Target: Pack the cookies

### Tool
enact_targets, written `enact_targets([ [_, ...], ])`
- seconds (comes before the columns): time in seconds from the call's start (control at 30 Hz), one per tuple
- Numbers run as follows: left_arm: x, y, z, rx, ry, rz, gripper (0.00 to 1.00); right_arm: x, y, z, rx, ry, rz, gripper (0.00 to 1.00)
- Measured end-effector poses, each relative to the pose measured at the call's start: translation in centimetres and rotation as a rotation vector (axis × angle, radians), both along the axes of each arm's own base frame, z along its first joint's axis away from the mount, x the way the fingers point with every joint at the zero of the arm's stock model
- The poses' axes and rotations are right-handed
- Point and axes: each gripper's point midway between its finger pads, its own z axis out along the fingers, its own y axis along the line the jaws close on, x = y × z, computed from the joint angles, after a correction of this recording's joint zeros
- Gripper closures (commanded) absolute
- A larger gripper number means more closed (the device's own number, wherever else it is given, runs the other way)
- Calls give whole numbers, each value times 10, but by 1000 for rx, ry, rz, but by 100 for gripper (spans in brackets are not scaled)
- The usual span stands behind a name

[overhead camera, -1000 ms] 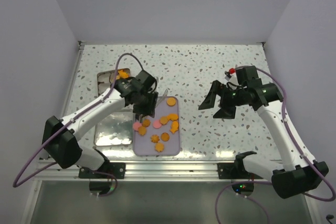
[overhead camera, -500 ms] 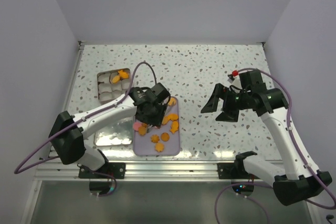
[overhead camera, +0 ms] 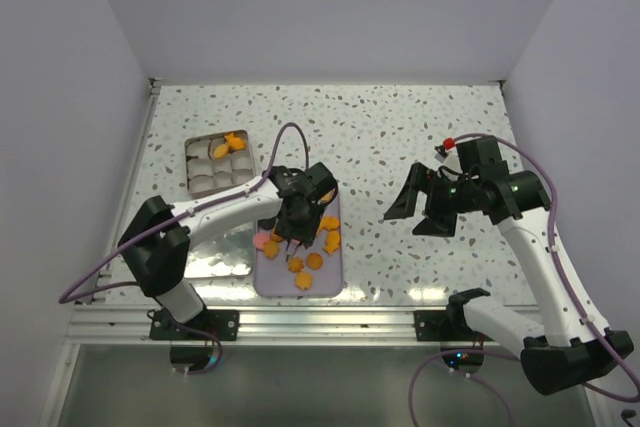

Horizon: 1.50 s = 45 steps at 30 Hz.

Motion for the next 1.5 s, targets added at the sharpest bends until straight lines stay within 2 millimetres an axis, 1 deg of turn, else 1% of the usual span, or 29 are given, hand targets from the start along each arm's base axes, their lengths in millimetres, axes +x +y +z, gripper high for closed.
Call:
enact_targets([
  [0.1,3,-4,-5,10,7,-1,51,0,-1,0,-3,3,-2,11],
  [0.17,4,-5,-9,15,11,-1,53,0,-1,-1,-7,2,-4,11],
  [0.3,4,-6,-11,18,17,-1,65,1,-2,-2,-14,0,-8,11],
  [0.37,5,-7,-11,17,17,-2,68,1,-2,-2,-14,0,-8,11],
  [0.53,11,-7,-1,12,-3,7,67,1,-2,-2,-15,1,-8,11],
  [0.63,21,0,13,-11,-26,39,67,1,-2,-2,-15,1,-8,11],
  [0.7,32,13,30,-38,-51,85,66,1,-2,-2,-15,2,-8,11],
  [0.77,45,35,50,-62,-88,143,64,1,-2,-3,-16,2,-7,11],
  [0.9,84,90,94,-90,-216,304,64,2,-2,-3,-17,4,-6,11],
  [0.93,93,106,103,-87,-250,351,64,2,-2,-4,-17,6,-6,11],
  [1.0,106,138,114,-76,-292,430,64,3,-2,-5,-19,12,-5,11],
  [1.07,111,162,117,-58,-303,483,64,4,-1,-6,-22,16,-3,11],
  [1.2,118,203,114,-32,-288,575,64,6,-1,-8,-25,22,1,11],
  [1.27,120,217,110,-25,-275,607,64,7,-1,-9,-27,25,4,11],
  [1.37,126,233,103,-12,-249,641,64,8,-1,-10,-31,30,7,11],
  [1.5,135,238,95,-15,-218,644,64,10,-1,-13,-36,39,13,11],
])
